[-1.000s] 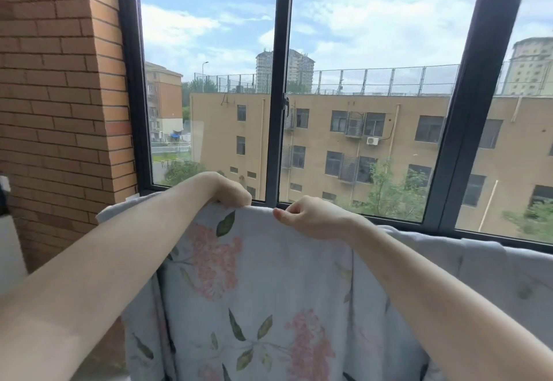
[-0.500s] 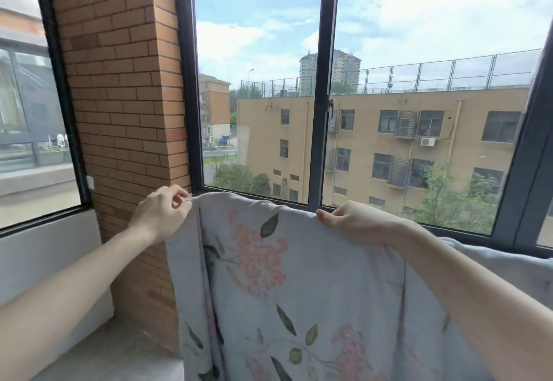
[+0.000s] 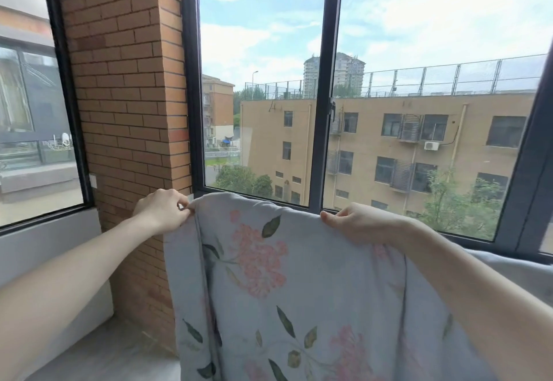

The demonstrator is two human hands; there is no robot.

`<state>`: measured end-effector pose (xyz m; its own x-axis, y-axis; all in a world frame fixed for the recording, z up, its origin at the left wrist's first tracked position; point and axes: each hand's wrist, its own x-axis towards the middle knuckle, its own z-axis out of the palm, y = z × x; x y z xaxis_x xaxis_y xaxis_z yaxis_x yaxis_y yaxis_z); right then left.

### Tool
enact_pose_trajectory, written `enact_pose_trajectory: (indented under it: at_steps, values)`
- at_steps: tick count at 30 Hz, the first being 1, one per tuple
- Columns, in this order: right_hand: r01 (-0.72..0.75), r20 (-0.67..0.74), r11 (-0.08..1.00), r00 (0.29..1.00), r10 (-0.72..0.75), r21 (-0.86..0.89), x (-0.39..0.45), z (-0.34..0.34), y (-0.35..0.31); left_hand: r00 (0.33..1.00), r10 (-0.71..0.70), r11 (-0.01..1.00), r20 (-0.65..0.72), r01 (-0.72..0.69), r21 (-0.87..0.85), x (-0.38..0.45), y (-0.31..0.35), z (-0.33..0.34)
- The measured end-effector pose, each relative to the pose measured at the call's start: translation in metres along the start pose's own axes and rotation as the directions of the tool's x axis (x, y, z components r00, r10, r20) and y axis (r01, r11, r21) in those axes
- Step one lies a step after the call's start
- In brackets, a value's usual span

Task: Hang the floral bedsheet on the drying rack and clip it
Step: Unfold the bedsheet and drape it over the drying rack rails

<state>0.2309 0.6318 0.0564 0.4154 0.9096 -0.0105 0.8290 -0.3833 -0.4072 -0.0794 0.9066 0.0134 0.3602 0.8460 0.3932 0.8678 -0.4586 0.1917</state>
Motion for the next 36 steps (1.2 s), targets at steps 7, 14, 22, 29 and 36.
enact_pose_trajectory:
  at_steps: [7,14,22,29,36]
  values:
    - [-0.003,0.027,0.999,1.0,0.002,0.032,0.003,-0.001,-0.001,0.986,-0.166,0.983,0.003,0.165,-0.081,0.019,-0.032,-0.013]
    - [-0.021,0.01,1.0,1.0,0.021,-0.021,0.002,-0.003,-0.004,0.968,-0.252,0.968,0.015,0.252,-0.02,0.017,-0.036,0.001]
    - [-0.07,0.032,0.996,0.997,0.068,0.048,-0.004,-0.007,-0.004,0.99,0.094,0.989,0.104,-0.081,-0.121,0.012,-0.009,-0.001]
    - [-0.087,0.042,0.987,0.996,0.082,0.136,-0.011,-0.013,-0.004,0.998,0.055,0.995,-0.008,-0.055,-0.084,0.018,-0.006,-0.001]
    - [-0.213,0.112,0.916,0.976,0.186,0.341,0.002,-0.019,0.006,0.986,0.025,0.963,-0.163,-0.067,-0.259,0.064,0.039,-0.053]
